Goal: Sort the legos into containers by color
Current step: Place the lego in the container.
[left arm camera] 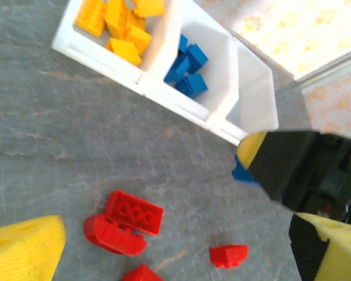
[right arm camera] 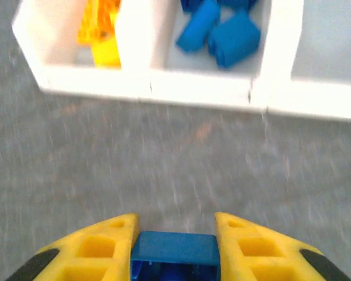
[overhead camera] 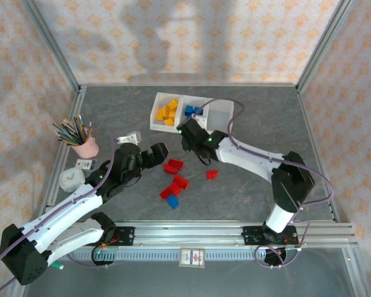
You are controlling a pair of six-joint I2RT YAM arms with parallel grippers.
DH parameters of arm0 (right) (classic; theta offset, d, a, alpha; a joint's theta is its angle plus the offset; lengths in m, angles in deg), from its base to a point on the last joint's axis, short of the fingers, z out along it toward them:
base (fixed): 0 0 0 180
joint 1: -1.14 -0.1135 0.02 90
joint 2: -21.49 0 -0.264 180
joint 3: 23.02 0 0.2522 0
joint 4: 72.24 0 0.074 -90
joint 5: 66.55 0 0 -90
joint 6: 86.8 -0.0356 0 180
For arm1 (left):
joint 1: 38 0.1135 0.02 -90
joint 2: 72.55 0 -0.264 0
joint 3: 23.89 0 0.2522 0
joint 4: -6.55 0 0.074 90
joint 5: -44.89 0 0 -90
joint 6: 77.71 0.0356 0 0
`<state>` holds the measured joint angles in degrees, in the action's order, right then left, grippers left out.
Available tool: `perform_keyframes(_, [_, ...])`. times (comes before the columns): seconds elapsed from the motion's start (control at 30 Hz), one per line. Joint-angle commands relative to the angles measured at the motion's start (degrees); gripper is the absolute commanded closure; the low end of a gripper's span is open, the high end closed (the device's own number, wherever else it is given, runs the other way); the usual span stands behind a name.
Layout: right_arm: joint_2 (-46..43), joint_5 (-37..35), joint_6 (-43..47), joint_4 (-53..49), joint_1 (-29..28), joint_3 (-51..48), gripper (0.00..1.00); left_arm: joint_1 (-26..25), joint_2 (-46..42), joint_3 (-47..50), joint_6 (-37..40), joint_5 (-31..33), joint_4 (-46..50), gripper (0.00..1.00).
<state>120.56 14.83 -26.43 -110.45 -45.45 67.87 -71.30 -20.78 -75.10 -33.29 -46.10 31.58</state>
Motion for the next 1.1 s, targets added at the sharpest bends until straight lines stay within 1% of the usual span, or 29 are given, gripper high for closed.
perform_keyframes(0.0, [5.61,-0.97,6.68,3.18,3.25,5.16,0.69,2.89,1.7,-1.92,2.94,-0.96,-2.2,0.01])
perform_keyframes(0.17, [14.61,-0.32,9.87,3.21,7.48,14.96,0.69,5.2,5.75,-3.98,4.24,-2.26,-4.91,0.01])
perform_keyframes(0.4, [24.55,1.68,12.69,5.22,10.85,24.54,0.68,7.34,10.05,-5.01,4.11,-1.99,-8.1,0.01])
perform_keyframes(0.5, [28.3,3.45,13.97,5.57,11.43,29.44,0.65,7.77,10.5,-4.73,3.49,-2.26,-9.49,0.01])
perform_keyframes(0.57, [30.83,2.19,14.6,4.11,11.51,33.36,0.59,8.02,10.54,-4.65,3.31,-2.31,-10.16,0.01])
perform_keyframes(0.63, [32.35,2.65,15.18,2.69,11.53,36.55,0.55,8.18,10.43,-4.9,3.38,-2.35,-10.05,0.01])
perform_keyframes(0.73, [30.89,4.92,15.98,3.06,11.52,35.96,0.5,8.25,9.89,-4.99,3.48,-1.82,-9.6,0.01])
perform_keyframes(0.83, [26.89,7.33,16.85,4.4,11.2,31.77,0.48,8.25,9.32,-4.93,3.66,-2.3,-9.07,0.01])
perform_keyframes(0.9, [22.99,7.75,17.28,5.51,10.53,27.15,0.47,8.25,8.84,-5.16,3.7,-2.98,-8.16,0.01])
perform_keyframes(1.07, [12.76,8.83,16.95,7.04,8.53,13.98,0.41,8.25,6.76,-4.56,4.16,-6.78,-5.78,0.01])
